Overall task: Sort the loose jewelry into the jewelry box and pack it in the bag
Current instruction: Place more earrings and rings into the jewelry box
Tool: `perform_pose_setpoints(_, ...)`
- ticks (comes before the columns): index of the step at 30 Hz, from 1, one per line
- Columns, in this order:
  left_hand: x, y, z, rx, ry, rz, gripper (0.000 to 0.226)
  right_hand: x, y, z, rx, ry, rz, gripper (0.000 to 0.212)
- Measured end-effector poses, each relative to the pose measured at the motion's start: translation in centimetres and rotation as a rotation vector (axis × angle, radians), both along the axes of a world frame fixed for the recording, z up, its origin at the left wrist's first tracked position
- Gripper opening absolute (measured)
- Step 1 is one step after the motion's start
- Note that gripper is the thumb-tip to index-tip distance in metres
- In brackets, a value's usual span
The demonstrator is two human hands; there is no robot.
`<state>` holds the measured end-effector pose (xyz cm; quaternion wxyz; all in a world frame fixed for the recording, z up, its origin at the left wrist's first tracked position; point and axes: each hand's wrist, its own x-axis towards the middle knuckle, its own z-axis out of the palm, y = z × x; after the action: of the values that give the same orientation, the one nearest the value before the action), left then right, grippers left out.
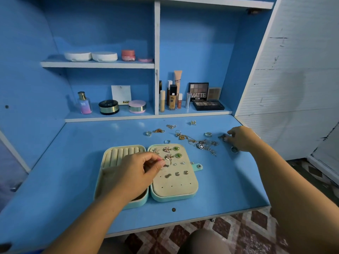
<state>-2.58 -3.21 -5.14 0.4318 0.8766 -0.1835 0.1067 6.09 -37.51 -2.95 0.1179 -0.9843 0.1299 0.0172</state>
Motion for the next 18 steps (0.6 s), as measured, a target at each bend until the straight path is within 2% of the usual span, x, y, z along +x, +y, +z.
perform_pose_setpoints(4, 0.0, 0.0, 0.0, 0.005, -0.002, 0.004, 0.007, 0.3, -0.6, -0.1, 0.143, -0.033, -0.01, 0.019)
perform_pose_setpoints(7, 0.0, 0.0, 0.0, 0.006, -0.002, 0.004, 0.007, 0.2, -0.4, 0.3, 0.185, -0.059, 0.018, 0.011)
perform_pose_setpoints(11, 0.0, 0.0, -0.1, 0.006, -0.008, 0.006, 0.006, -1.4, 2.7, 1.8, 0.433, -0.21, 0.082, 0.013)
perform_pose_setpoints(13, 0.1, 0.0, -0.1, -0.001, -0.011, 0.008, 0.006, -2.7, 5.0, 2.5, 0.58, -0.256, 0.121, 0.02)
perform_pose_setpoints(15, 0.1, -0.1, -0.1, -0.005, -0.015, 0.009, 0.006, -4.0, 7.4, 2.8, 0.696, -0.279, 0.176, 0.018)
perform_pose_setpoints(18, -0.1, 0.0, 0.0, 0.002, -0.025, 0.003, 0.006, -5.7, 10.6, 2.7, 0.735, -0.274, 0.275, 0.012)
